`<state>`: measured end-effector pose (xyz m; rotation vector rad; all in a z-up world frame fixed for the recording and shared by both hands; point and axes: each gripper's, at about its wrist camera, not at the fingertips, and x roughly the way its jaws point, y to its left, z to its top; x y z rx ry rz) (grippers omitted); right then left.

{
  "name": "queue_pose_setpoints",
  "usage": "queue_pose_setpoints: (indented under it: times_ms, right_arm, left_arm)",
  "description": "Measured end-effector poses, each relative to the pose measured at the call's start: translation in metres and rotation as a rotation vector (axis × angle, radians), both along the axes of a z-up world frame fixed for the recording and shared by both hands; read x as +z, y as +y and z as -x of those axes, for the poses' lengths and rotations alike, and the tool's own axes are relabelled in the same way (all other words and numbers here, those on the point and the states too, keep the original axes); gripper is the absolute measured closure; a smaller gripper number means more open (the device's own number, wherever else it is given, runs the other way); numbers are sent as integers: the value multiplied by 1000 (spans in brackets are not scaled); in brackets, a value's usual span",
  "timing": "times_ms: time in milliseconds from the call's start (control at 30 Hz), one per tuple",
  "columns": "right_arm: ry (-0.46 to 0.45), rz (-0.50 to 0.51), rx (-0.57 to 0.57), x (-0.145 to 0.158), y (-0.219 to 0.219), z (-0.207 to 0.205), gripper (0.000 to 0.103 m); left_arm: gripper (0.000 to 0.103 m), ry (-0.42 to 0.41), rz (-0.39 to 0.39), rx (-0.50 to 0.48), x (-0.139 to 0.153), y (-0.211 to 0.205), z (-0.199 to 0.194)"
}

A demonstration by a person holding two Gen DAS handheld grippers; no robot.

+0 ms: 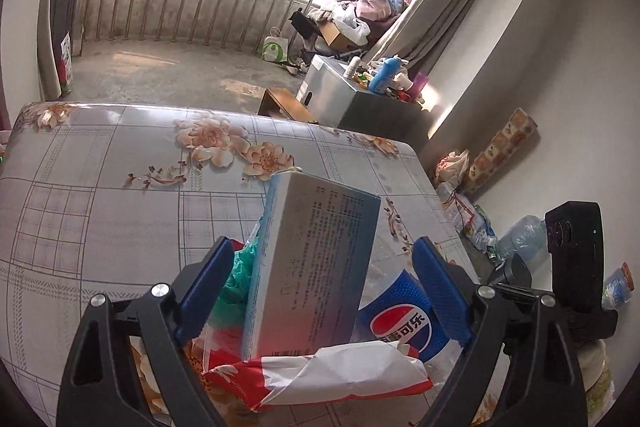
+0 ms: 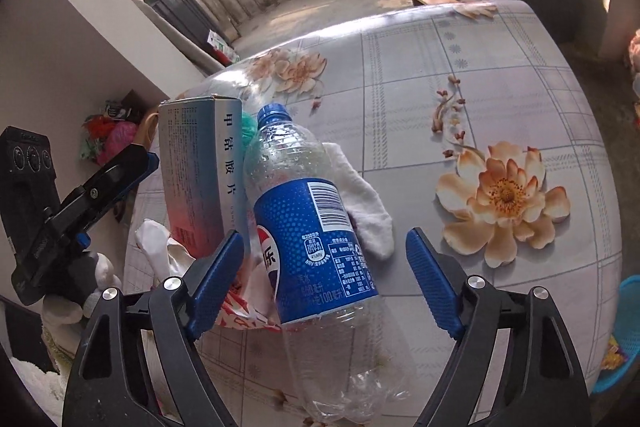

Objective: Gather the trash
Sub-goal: 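Grasp the blue-and-white box with the left gripper while the right gripper grasps the clear bottle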

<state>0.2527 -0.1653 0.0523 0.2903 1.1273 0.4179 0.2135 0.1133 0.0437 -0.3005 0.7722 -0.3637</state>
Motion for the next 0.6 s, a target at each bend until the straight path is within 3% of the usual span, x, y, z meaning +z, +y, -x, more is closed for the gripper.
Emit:
queue_pose_setpoints:
  times_ms: [133,300,433,600]
  right_arm:
    - [44,26,29,-13,14,-9,27]
    - [88,-17,46,-23,18,-9,30]
    - [108,-28,71,-26,25,-6,40]
    - [99,-2,83,-23,32,0,41]
  left_arm:
    - [15,42,-19,-5,-12,-6,-7]
    - [15,78,-53,13,-24,-14,-15]
    - [15,87,-66,20,-26,-16,-20]
    - [15,107,-83,40,-30,-18,-22]
